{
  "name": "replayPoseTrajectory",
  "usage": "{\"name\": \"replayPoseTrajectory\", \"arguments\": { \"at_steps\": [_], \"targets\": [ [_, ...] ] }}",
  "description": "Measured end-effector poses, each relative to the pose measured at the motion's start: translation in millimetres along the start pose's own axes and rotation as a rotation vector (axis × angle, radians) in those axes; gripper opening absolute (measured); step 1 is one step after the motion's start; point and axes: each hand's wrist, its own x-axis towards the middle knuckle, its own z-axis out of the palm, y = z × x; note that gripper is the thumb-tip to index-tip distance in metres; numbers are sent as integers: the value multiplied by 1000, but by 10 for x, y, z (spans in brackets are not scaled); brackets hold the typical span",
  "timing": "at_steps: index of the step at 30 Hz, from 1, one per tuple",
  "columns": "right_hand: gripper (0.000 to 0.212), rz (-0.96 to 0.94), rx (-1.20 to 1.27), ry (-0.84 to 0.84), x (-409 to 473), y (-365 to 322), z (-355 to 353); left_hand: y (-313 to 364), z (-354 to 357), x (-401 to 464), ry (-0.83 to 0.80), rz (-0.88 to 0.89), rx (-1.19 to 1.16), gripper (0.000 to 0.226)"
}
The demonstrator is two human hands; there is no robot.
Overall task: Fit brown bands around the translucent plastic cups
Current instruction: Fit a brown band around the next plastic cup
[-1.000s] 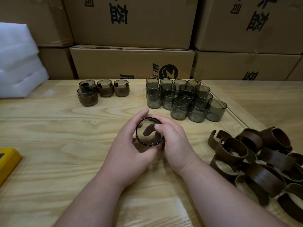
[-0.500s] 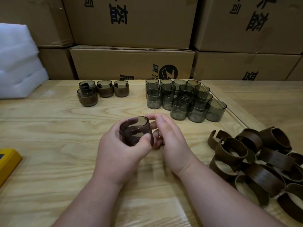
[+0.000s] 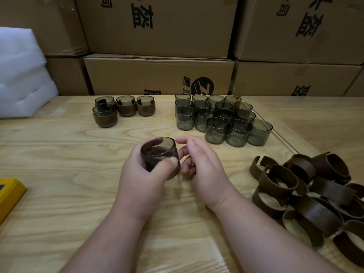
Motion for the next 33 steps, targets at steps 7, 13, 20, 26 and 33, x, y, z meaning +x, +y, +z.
{"name": "replayPoseTrajectory", "arguments": {
  "at_steps": [7, 13, 20, 26, 33],
  "targets": [
    [47, 30, 42, 127, 56, 36, -4, -45, 1, 38, 41, -84, -149, 57],
    [54, 28, 15, 157, 52, 52, 10, -12, 35, -9, -33, -47, 56, 62],
    [41, 32, 58, 79, 22, 28, -3, -10, 33, -19, -8, -11, 60, 59],
    [50, 3, -45, -24, -5, 17, 38, -31, 40, -29, -93, 10, 146, 77],
    [21, 14, -92, 137, 31, -18, 6, -67, 27, -44, -243, 91, 251, 65]
  ]
}}
